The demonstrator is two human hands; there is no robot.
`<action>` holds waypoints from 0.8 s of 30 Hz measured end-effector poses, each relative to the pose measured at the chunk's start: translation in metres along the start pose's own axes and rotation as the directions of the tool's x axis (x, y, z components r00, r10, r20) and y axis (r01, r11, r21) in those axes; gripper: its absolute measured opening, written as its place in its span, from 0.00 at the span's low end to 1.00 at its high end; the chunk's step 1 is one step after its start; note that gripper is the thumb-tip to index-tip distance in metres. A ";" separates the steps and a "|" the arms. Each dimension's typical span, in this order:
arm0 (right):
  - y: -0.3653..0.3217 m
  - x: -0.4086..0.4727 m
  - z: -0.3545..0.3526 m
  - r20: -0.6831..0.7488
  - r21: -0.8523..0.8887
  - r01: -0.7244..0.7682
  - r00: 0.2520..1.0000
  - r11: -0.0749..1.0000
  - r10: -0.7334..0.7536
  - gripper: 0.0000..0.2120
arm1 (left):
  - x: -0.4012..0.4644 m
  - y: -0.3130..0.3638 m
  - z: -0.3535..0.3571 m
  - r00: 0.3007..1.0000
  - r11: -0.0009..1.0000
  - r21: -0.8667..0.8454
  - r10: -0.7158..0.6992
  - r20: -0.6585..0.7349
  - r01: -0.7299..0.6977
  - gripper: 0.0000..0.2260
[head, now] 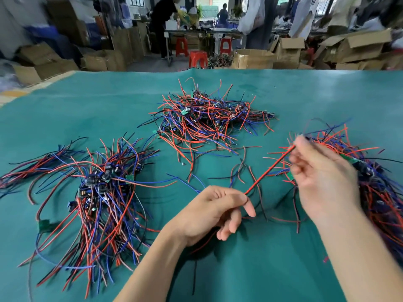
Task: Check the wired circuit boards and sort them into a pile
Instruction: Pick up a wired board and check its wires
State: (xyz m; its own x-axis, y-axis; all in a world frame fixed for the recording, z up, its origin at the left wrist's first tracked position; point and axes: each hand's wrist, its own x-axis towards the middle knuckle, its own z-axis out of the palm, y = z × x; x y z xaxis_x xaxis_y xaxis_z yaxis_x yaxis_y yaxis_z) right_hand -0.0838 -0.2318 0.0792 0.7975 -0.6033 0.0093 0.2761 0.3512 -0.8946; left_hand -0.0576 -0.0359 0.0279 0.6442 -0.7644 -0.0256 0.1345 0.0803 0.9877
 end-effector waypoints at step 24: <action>0.081 0.052 0.192 0.580 -0.800 0.593 0.804 -0.095 0.134 0.15 | 0.004 -0.006 -0.005 0.994 0.992 -0.123 -0.024 -0.103 0.011 0.13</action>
State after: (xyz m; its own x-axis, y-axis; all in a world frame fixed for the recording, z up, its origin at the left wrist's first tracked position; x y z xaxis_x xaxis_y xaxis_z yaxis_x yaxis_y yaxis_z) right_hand 0.0829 -0.0974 0.0932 0.9889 -0.0229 0.1466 0.0172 -0.9637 -0.2666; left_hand -0.0519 -0.0364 0.0215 0.7152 -0.6959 -0.0650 0.2332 0.1499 0.9608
